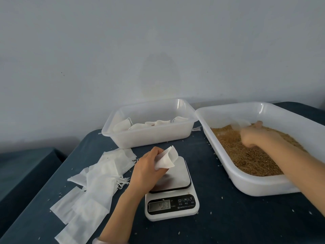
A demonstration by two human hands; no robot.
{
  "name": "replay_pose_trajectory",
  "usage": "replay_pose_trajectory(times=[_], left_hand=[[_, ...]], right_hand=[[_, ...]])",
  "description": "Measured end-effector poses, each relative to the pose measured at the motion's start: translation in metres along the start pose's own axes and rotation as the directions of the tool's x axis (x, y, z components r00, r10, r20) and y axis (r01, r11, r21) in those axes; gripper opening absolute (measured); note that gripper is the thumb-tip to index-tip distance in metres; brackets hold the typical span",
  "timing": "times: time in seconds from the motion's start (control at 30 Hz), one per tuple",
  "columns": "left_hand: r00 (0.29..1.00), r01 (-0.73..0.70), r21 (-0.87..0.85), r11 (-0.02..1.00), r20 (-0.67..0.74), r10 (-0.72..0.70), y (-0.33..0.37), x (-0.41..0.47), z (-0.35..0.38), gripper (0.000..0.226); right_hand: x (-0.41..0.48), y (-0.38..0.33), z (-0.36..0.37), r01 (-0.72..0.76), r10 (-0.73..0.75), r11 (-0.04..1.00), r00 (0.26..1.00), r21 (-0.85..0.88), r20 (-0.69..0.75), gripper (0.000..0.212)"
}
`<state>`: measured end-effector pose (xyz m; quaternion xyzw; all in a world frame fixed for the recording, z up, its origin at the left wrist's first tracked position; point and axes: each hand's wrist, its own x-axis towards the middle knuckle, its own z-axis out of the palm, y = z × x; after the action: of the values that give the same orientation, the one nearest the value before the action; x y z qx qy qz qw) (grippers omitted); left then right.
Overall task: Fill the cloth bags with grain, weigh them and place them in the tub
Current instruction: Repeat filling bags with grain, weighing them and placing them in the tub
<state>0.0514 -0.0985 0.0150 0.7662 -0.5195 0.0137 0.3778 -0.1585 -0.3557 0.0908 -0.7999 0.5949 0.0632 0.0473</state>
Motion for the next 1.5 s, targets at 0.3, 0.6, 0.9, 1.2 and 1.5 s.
replay_pose_trajectory(times=[0.3, 0.6, 0.9, 1.2, 1.5], left_hand=[[1.0, -0.015, -0.011, 1.0, 0.001, 0.015, 0.0, -0.001, 0.0, 0.031], [0.998, 0.028, -0.152, 0.988, -0.044, -0.035, 0.005, -0.001, -0.003, 0.025], [0.986, 0.124, -0.374, 0.919, -0.061, -0.158, 0.01, 0.0, -0.007, 0.033], [0.968, 0.2, -0.279, 0.939, -0.092, -0.233, 0.003, 0.002, -0.007, 0.023], [0.978, 0.181, -0.212, 0.96, -0.064, -0.198, 0.006, 0.0, -0.008, 0.027]], right_hand=[[-0.014, 0.002, 0.006, 0.077, -0.275, 0.835, 0.916, 0.545, 0.292, 0.042], [-0.008, 0.015, -0.004, 0.016, -0.211, 0.758, 0.952, 0.652, 0.222, 0.033], [-0.004, 0.013, -0.007, 0.172, -0.271, 0.575, 0.962, 0.8, -0.012, 0.023], [-0.029, 0.0, -0.014, 0.671, -0.588, 0.454, 0.72, 0.586, -0.368, 0.021], [-0.046, -0.021, -0.006, 0.805, -0.731, 0.39, 0.566, 0.446, -0.381, 0.029]])
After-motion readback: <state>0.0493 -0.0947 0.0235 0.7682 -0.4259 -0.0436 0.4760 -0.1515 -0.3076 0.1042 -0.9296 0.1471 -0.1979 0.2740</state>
